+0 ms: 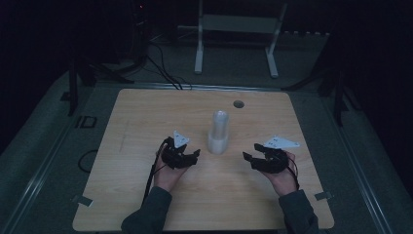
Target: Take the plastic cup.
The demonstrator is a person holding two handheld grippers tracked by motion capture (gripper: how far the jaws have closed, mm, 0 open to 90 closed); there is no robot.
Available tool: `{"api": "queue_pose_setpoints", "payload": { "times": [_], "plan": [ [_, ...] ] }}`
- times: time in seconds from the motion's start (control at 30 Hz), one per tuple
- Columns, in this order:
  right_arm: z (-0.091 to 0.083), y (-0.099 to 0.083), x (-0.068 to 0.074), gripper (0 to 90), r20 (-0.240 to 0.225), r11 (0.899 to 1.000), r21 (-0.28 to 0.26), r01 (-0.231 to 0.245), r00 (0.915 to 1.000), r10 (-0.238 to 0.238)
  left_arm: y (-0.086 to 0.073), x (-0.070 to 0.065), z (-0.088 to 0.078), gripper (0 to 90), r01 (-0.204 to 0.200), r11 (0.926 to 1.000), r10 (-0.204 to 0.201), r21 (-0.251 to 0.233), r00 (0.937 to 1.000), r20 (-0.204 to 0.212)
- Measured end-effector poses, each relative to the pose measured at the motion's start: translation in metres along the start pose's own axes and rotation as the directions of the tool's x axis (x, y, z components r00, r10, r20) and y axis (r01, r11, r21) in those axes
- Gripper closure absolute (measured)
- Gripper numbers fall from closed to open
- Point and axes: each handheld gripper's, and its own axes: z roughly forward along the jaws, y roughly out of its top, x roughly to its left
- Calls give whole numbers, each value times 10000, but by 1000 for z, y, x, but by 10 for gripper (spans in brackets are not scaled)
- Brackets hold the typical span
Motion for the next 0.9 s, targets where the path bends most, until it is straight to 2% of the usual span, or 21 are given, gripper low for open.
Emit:
{"api": "queue_pose_setpoints", "payload": {
  "times": [0.27, 0.33, 0.7, 0.9],
  "plan": [
    [1, 14, 4, 394, -41, 9996, -122, 239, 9997, -240, 13, -5, 2, 318, -123, 9993, 133, -365, 9995, 286],
    [1, 23, 7, 392, -83, 9991, -228, 348, 9994, -350, 18, -8, 4, 312, -215, 9988, 233, -441, 9989, 398],
    [6, 43, 11, 385, -170, 9977, -375, 563, 9982, -570, 27, -18, 12, 271, -573, 9954, 633, -769, 9949, 782],
    [11, 51, 14, 368, -221, 9971, -442, 622, 9978, -632, 29, -21, 17, 270, -763, 9936, 832, -836, 9932, 821]
  ]
}}
